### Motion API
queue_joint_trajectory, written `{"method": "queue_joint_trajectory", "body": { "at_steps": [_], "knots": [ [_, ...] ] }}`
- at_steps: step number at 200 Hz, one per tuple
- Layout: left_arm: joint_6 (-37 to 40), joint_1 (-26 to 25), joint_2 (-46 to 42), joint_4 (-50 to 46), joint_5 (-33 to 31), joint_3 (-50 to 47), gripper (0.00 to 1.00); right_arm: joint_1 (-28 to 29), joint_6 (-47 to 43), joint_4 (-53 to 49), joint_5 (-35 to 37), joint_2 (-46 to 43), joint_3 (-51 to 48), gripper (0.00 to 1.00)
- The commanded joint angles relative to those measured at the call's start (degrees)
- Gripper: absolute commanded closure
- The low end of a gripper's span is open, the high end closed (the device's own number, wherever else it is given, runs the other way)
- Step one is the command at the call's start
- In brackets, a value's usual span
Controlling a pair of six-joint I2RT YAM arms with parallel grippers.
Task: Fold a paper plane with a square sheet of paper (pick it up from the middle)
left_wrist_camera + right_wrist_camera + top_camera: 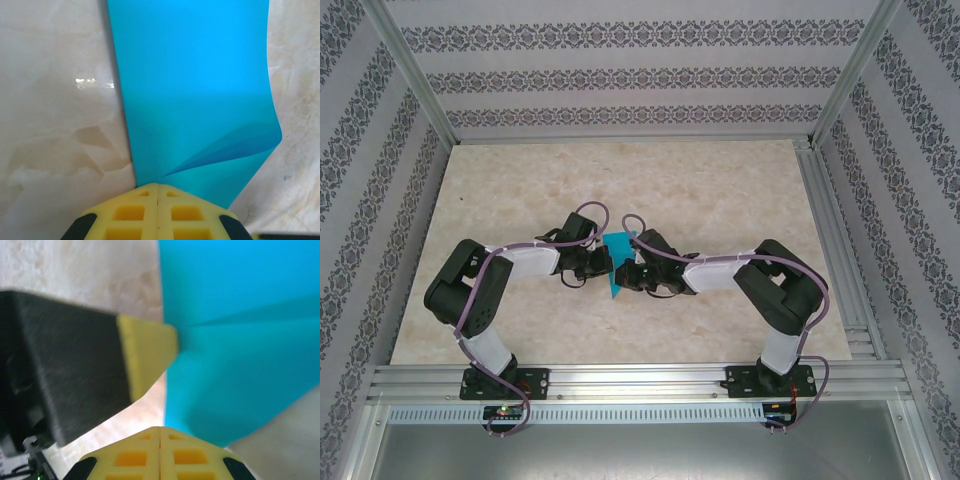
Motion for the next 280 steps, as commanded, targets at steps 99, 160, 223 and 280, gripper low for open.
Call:
{"method": "queue_joint_trajectory", "body": {
  "at_steps": [99,160,223,280],
  "knots": [
    [-0.02,-0.62,2.95,-5.76,-5.87,-0.43,0.94,2.42,-2.29,-2.60,-1.73,2.78,2.16,0.92],
    [-0.11,-0.57,2.97,-5.76,-5.99,-0.31,0.94,3.29,-3.33,-4.53,-3.61,3.06,2.90,0.92],
    [0.11,-0.63,2.93,-6.06,-5.96,-0.22,0.94,3.06,-3.65,-9.04,-1.23,2.81,4.71,0.93],
    [0.56,-0.60,2.96,-6.37,-6.08,-0.05,0.94,-2.77,-6.02,-7.71,2.28,-6.02,3.14,0.90]
  ]
}}
